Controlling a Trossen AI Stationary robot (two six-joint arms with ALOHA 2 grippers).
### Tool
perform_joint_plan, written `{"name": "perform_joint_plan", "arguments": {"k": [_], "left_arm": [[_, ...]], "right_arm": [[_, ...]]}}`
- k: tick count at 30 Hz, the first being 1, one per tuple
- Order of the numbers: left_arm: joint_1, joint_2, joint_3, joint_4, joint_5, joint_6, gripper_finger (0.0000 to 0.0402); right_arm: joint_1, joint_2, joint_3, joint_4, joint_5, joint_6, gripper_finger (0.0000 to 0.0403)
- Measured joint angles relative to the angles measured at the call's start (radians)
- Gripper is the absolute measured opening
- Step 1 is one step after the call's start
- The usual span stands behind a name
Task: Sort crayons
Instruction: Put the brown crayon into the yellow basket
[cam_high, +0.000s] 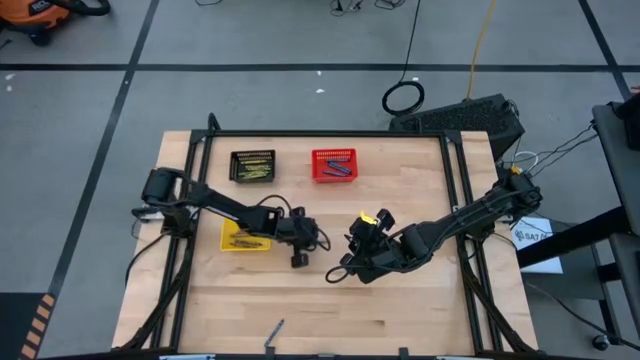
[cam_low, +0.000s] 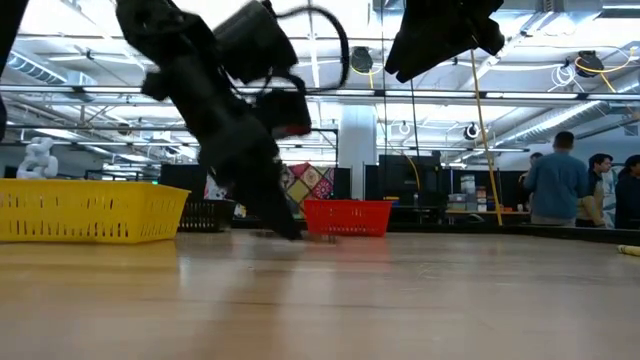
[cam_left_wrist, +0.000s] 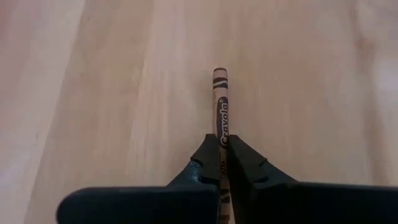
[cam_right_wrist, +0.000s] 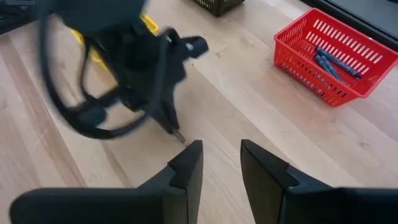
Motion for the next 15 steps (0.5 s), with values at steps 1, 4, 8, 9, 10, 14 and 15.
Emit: {"name": "perform_joint_plan", "arguments": {"k": [1,4,8,9,10,14,15], "left_arm": [[-0.004,-0.019,0.000,-0.022,-0.002,0.006,0.0002],[-0.029,-0.073,0.002,-0.098,-0.053,0.010,0.0002],[-0.069,-0.133,0.002,-0.177,-0.134,0.059,0.0001],[-0.077,-0.150,0.002,-0.206,-0.137,0.059,0.0001],[-0.084,-0.165,0.002,-0.222,-0.137,0.059,0.0001],[-0.118,-0.219,0.002,-0.351,-0.178,0.054,0.0001],[-0.128,-0.232,0.003,-0.360,-0.210,0.051,0.0001]], "right_arm": [[0.000,0.000,0.000,0.000,0.000,0.000,0.0096],[0.000,0.000,0.000,-0.001,0.000,0.000,0.0096],[0.000,0.000,0.000,-0.003,0.000,0.000,0.0096],[0.000,0.000,0.000,-0.005,0.000,0.000,0.0096],[0.000,0.000,0.000,-0.006,0.000,0.001,0.0096],[0.000,0.009,0.000,-0.006,0.000,0.003,0.0096],[0.000,0.013,0.000,-0.006,0.000,0.003,0.0096]]}}
